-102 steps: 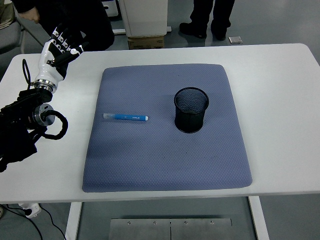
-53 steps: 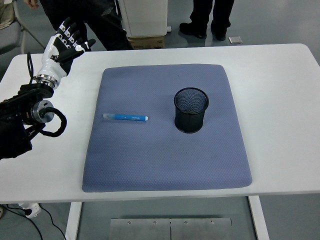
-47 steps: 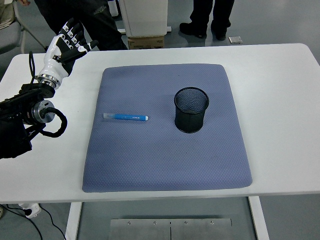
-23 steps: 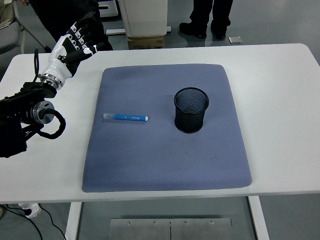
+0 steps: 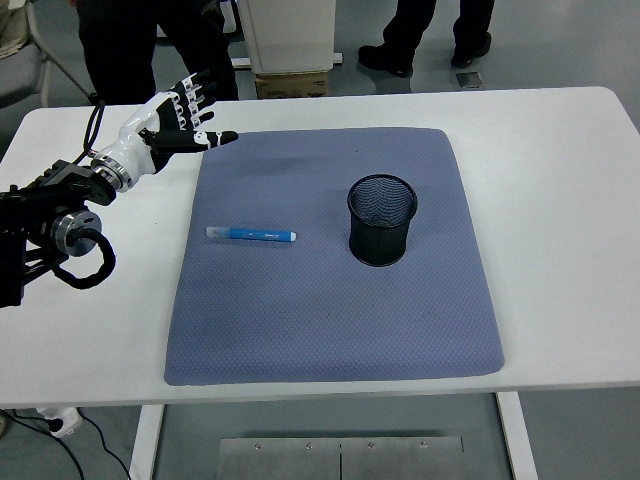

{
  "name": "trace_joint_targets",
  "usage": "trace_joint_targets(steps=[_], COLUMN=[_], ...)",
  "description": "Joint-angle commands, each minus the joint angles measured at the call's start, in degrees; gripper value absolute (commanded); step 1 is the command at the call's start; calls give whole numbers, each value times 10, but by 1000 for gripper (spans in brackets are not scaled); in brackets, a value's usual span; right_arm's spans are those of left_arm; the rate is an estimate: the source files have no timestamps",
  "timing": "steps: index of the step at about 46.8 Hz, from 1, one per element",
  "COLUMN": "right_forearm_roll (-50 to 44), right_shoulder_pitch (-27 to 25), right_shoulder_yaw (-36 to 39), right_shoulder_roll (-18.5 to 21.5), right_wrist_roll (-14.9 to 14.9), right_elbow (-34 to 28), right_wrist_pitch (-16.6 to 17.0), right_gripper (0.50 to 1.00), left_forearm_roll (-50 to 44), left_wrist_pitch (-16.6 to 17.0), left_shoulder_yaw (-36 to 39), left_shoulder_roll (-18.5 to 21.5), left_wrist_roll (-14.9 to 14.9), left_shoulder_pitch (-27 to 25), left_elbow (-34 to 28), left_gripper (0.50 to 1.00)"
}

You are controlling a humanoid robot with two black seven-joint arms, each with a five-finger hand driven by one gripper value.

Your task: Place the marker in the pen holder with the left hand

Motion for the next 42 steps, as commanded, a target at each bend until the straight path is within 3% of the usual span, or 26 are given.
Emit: trace_joint_targets(steps=[1,19,42], right_forearm_roll=[0,0,0], right_shoulder_pitch=[0,0,0], right_shoulder_yaw=[-1,0,0], right_shoulder_roll=[0,0,0], right_wrist_roll=[0,0,0], right_elbow=[0,0,0], right_wrist_pitch=[0,0,1], right_gripper=[1000,1000,1000], left_forearm_roll=[0,0,0], left_wrist_pitch=[0,-86,-87], left_shoulder_yaw=[24,217,346], left_shoulder_roll=[4,3,-87], left_wrist_roll=[0,0,0], left_shoulder_pitch=[-13,-119,-185], left_elbow=[-9,-27,-45], left_gripper=[1000,1000,1000])
